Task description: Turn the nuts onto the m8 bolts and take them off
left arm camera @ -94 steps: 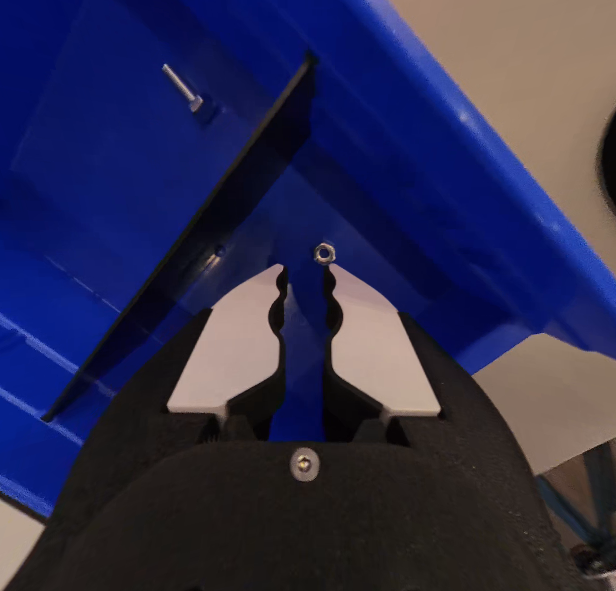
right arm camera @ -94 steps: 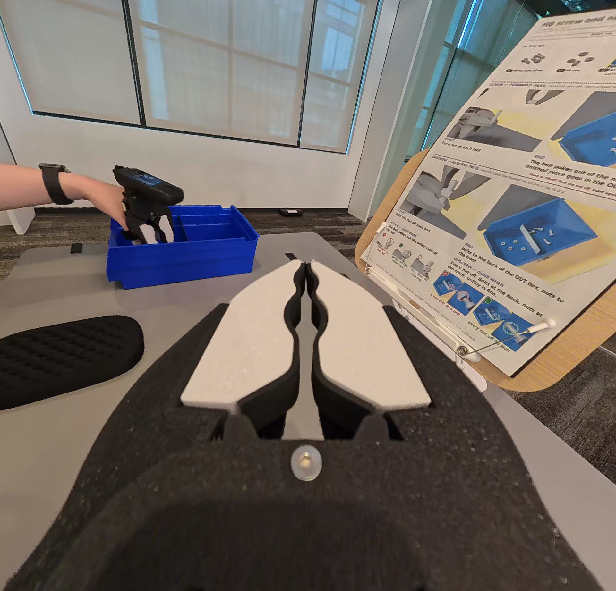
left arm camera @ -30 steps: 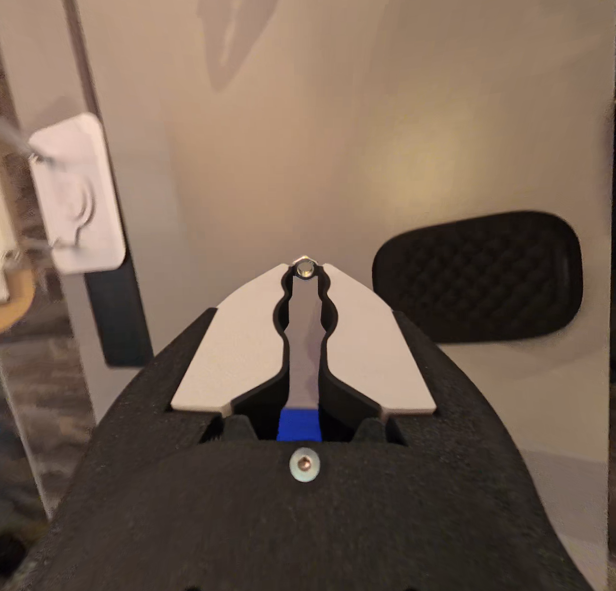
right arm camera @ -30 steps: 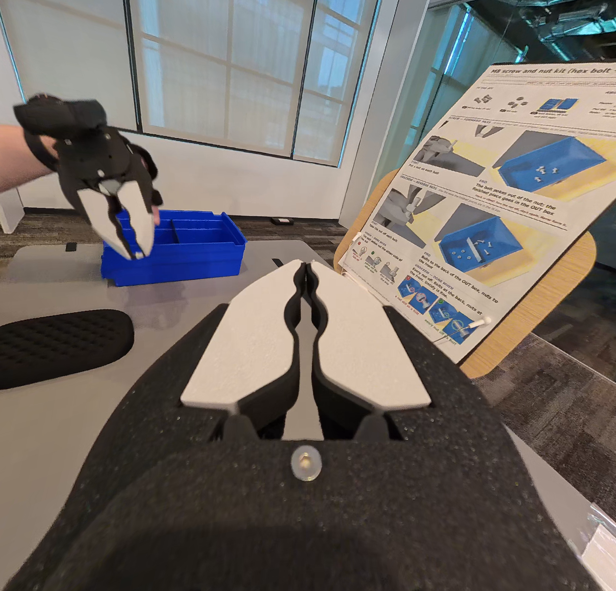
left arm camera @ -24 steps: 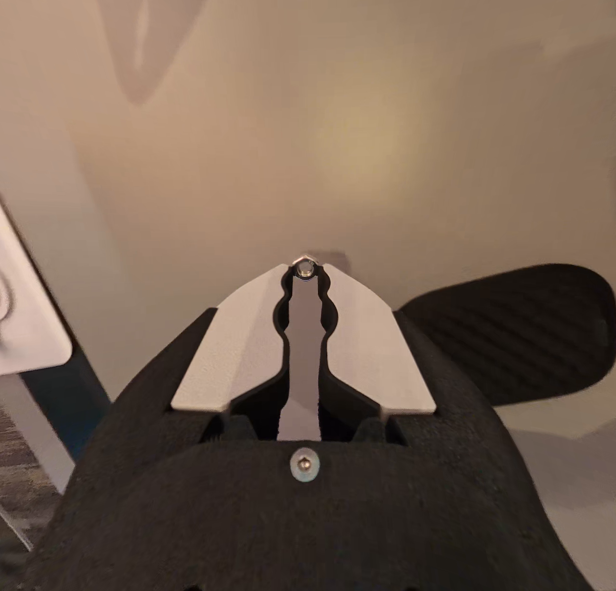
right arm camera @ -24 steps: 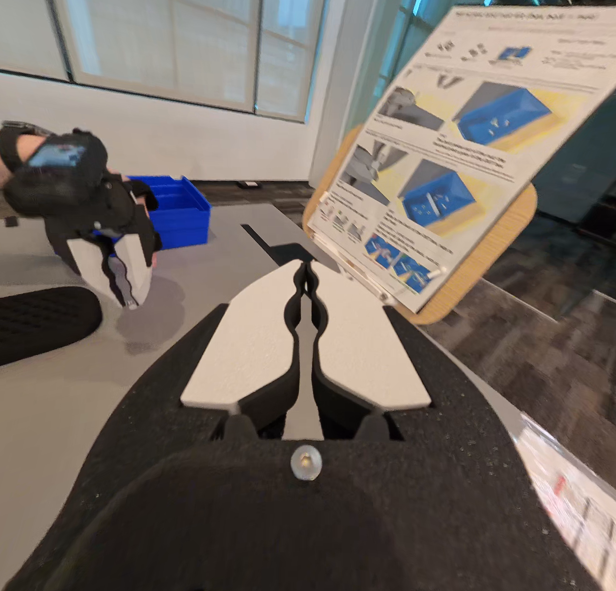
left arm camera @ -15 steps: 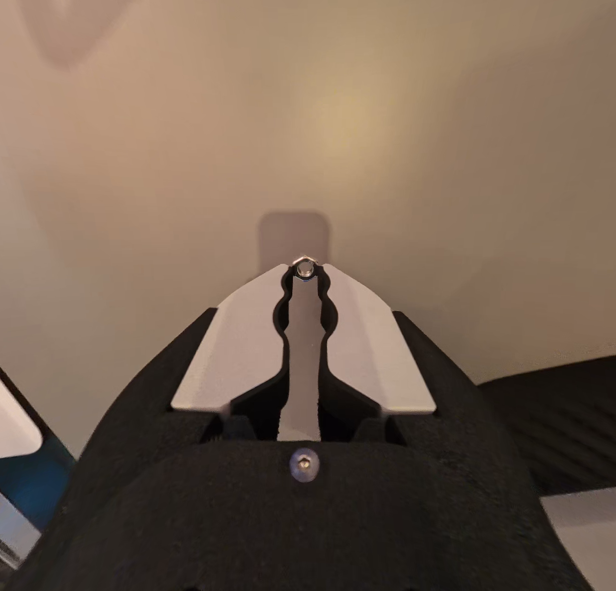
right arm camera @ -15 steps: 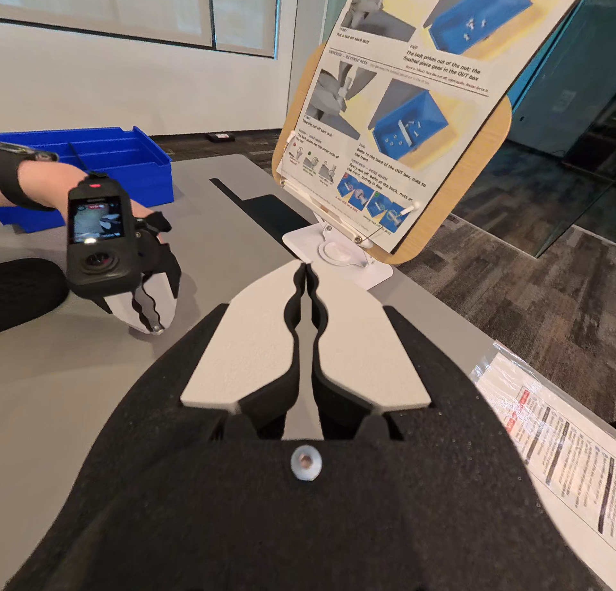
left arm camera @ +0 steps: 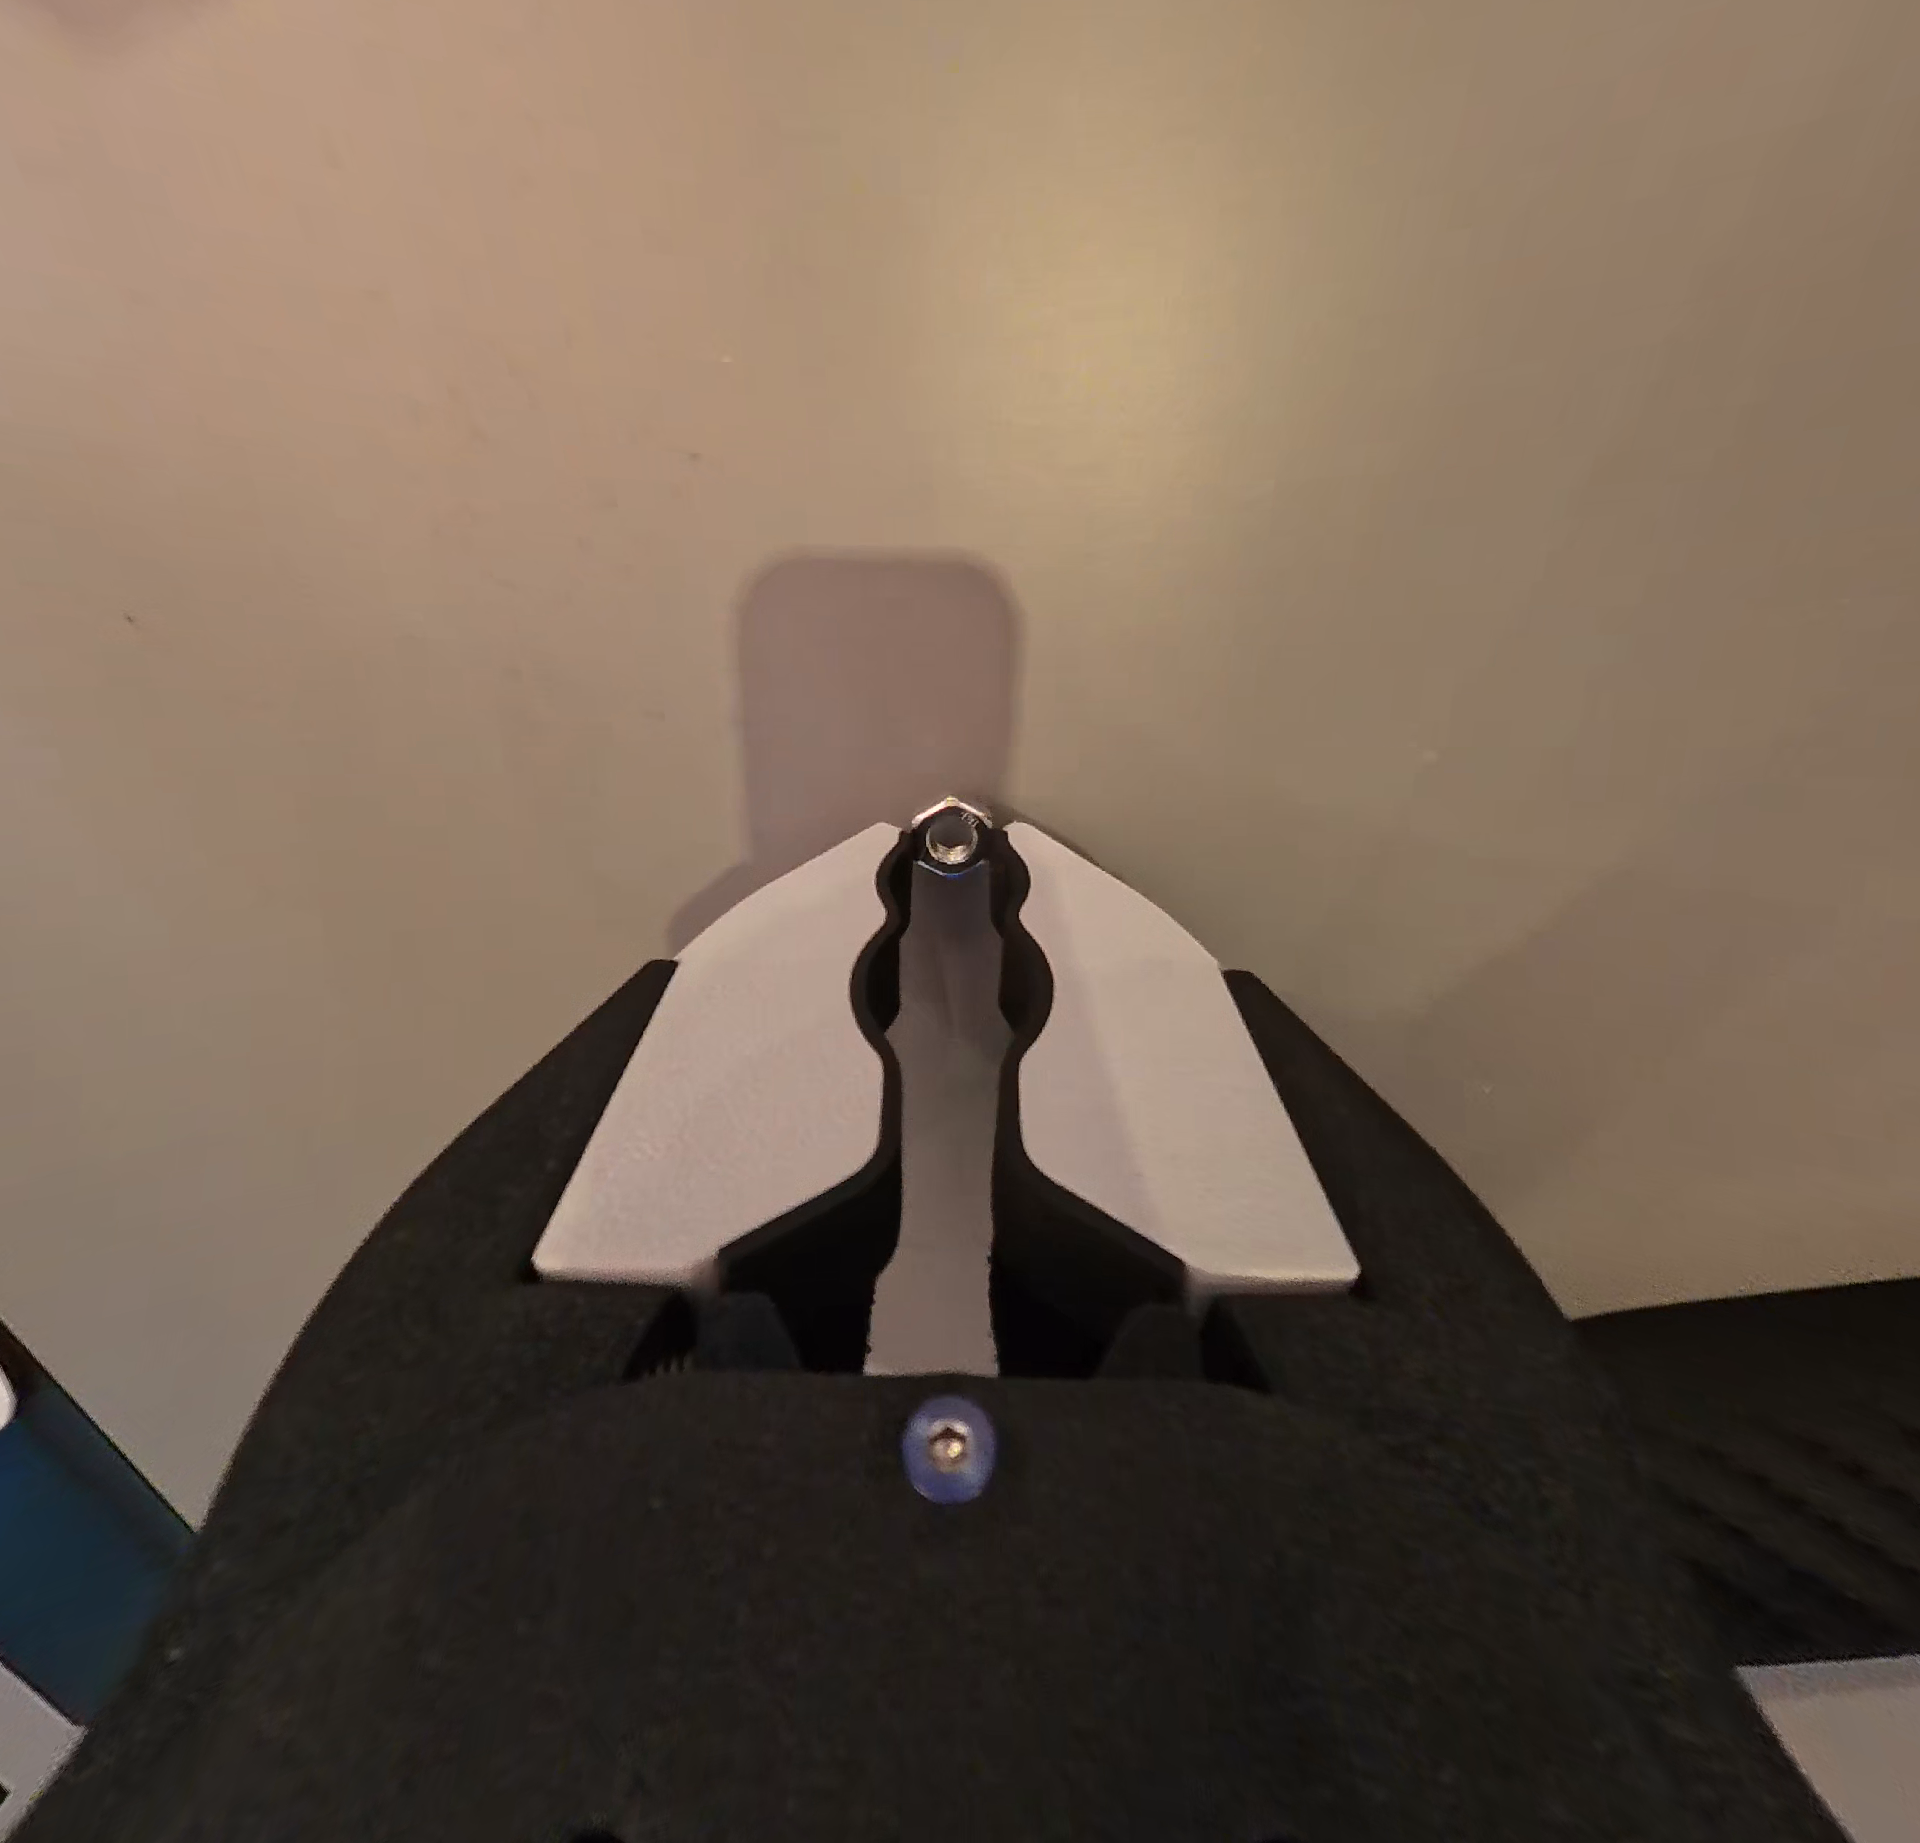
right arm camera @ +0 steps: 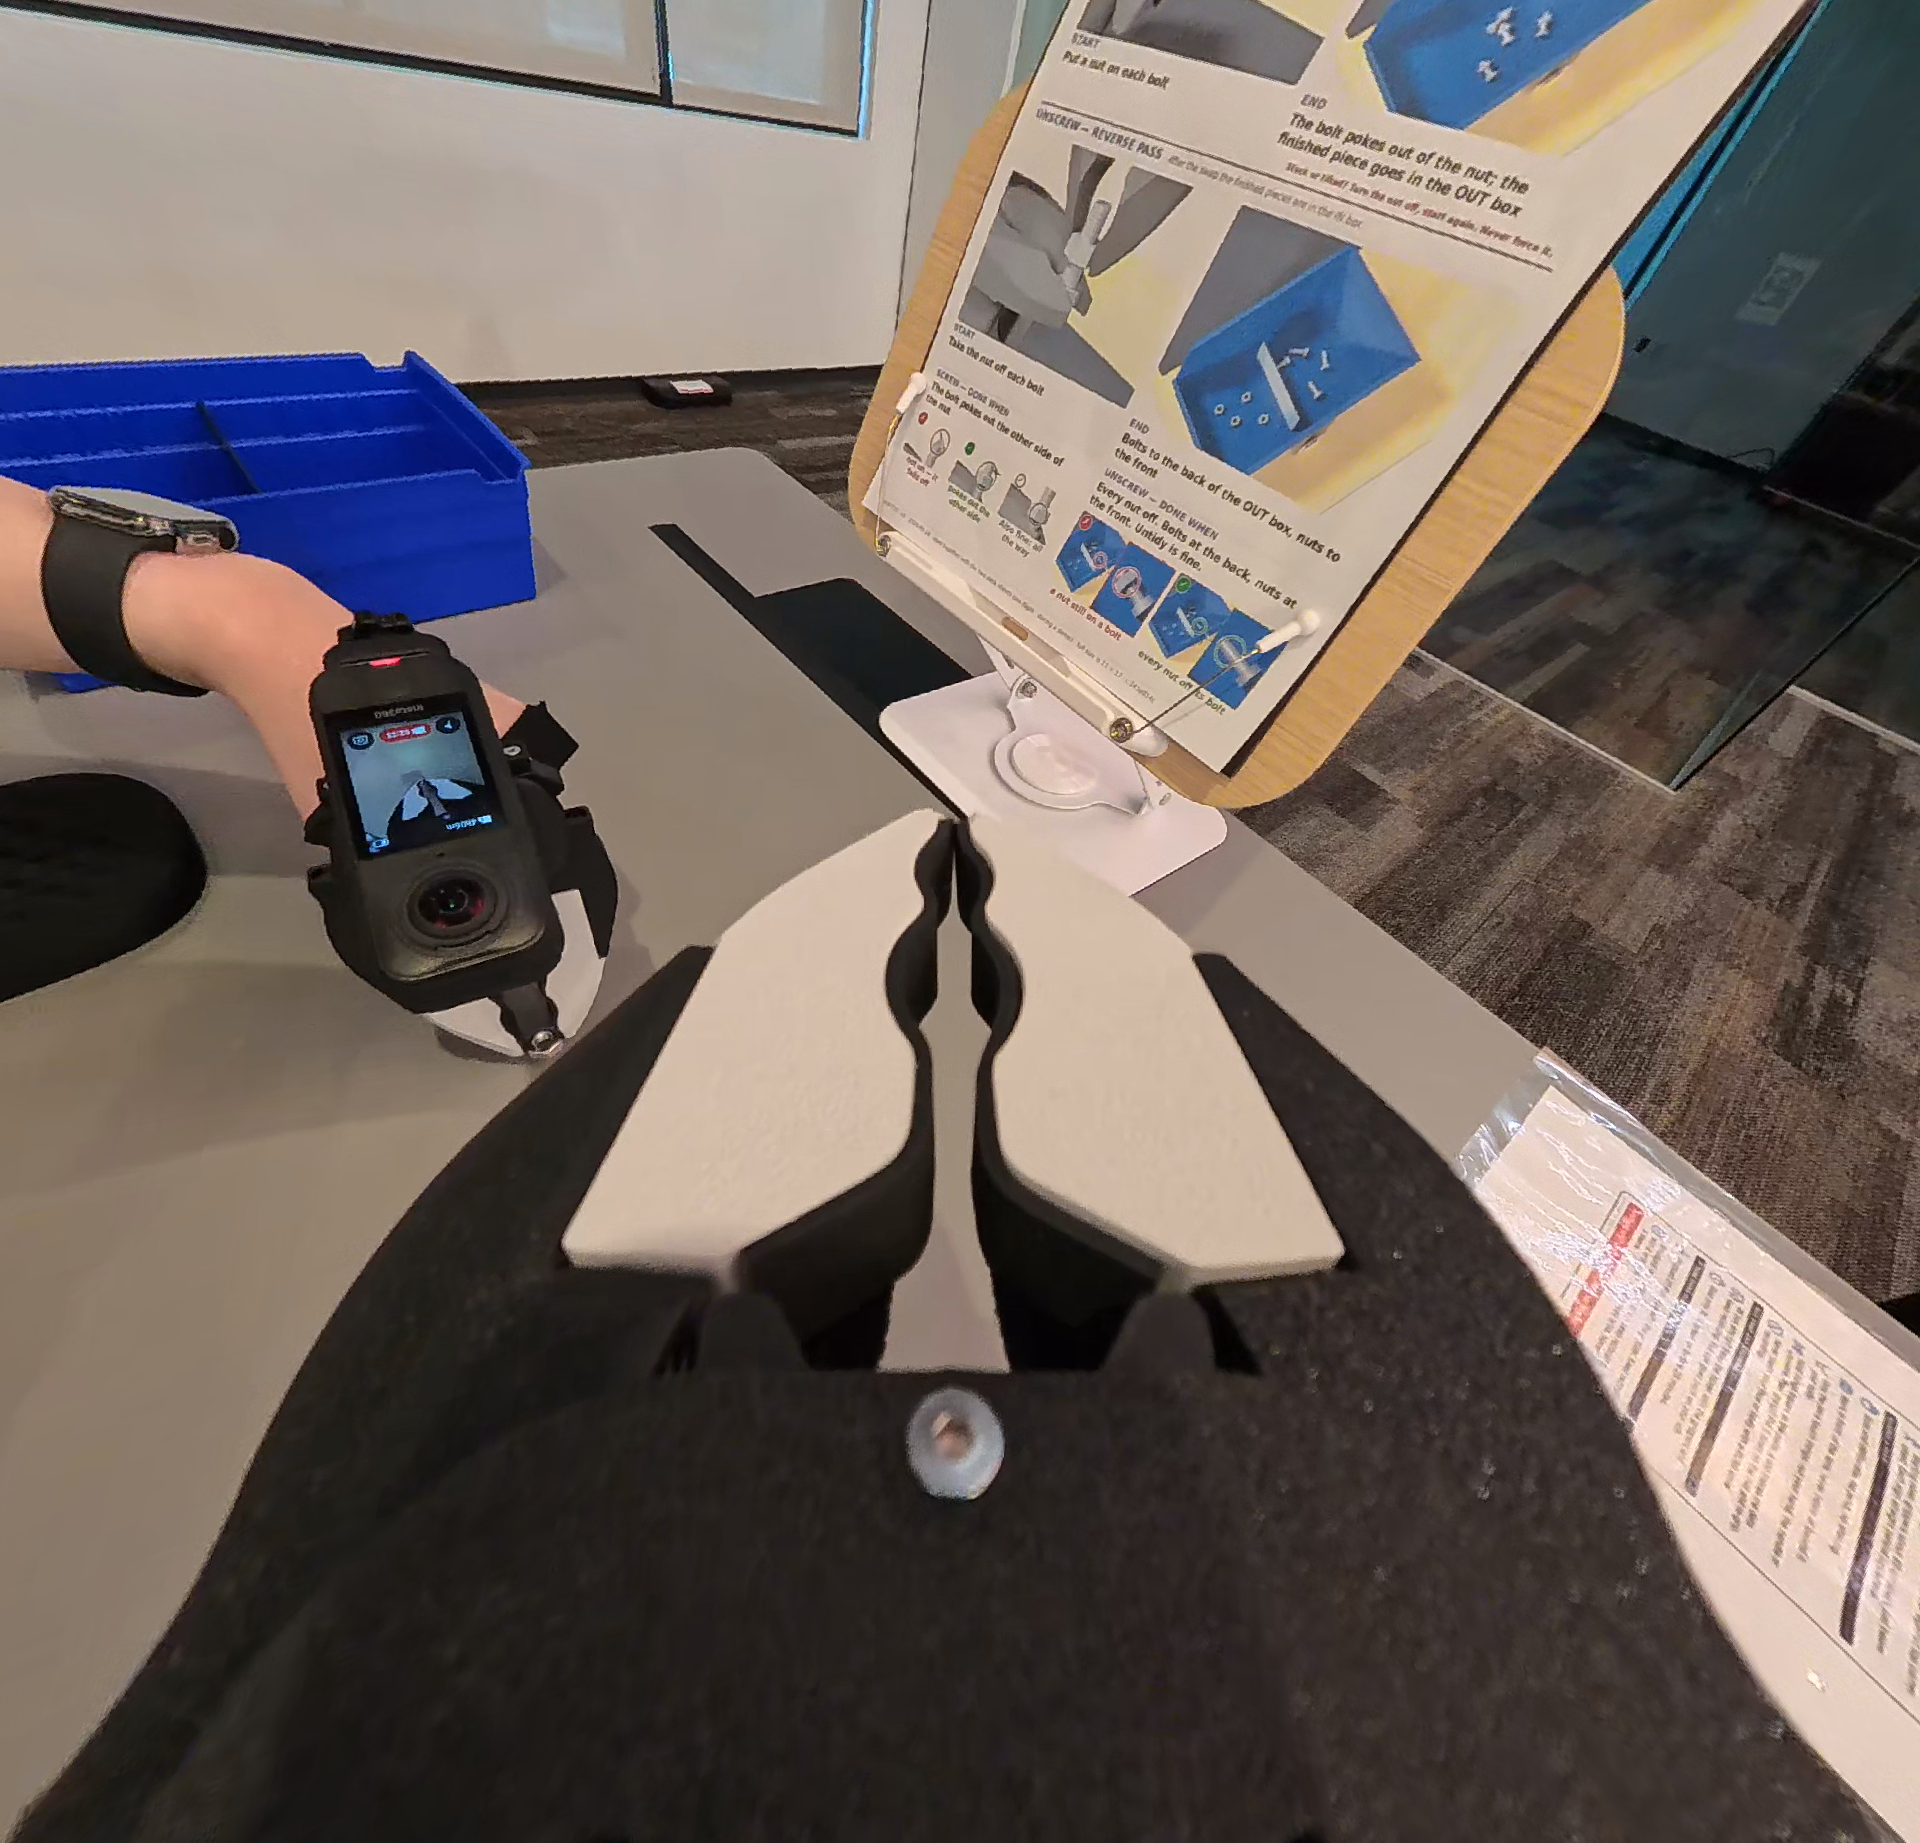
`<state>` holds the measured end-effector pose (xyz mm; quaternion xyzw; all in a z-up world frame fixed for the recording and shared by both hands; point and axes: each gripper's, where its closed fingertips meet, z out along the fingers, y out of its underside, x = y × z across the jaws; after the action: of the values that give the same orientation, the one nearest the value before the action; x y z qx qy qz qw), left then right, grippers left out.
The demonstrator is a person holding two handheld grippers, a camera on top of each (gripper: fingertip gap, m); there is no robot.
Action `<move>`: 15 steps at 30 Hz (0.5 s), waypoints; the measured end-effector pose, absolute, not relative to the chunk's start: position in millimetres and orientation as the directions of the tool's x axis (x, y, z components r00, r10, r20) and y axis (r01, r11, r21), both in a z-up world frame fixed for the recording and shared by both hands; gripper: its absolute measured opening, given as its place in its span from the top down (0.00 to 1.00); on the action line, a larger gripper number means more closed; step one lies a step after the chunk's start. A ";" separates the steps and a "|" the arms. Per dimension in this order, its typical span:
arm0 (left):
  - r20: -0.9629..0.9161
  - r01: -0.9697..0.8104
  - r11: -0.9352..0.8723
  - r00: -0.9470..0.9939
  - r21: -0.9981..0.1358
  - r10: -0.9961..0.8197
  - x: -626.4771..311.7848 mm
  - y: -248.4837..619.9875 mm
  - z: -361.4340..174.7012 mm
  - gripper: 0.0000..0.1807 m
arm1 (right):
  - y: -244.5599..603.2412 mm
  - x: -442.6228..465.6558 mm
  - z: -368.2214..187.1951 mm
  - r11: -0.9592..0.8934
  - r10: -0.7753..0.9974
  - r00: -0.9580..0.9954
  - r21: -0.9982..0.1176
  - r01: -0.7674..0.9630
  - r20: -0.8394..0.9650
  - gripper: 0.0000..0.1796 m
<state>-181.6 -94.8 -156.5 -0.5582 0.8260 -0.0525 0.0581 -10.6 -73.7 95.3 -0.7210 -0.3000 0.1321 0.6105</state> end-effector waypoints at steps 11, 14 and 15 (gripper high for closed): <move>0.011 -0.922 0.349 -0.356 -0.165 -0.934 -179.8 -99.3 -161.1 0.92 | -70.9 -16.5 89.6 -0.086 0.598 0.773 -0.942 0.324 0.211 1.00; 0.020 -0.921 0.357 -0.364 -0.155 -0.931 -180.3 -99.7 -161.2 0.92 | -69.5 -17.7 86.1 -0.097 0.604 0.770 -0.939 0.330 0.208 1.00; 0.021 -0.921 0.359 -0.366 -0.152 -0.931 -180.2 -99.8 -161.1 0.92 | -69.0 -17.6 84.5 -0.102 0.604 0.770 -0.937 0.334 0.209 1.00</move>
<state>-180.2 -99.8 -161.1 -0.5621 0.8235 -0.0691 0.0344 -17.6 -69.0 84.5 -0.7335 -0.3196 0.1143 0.5888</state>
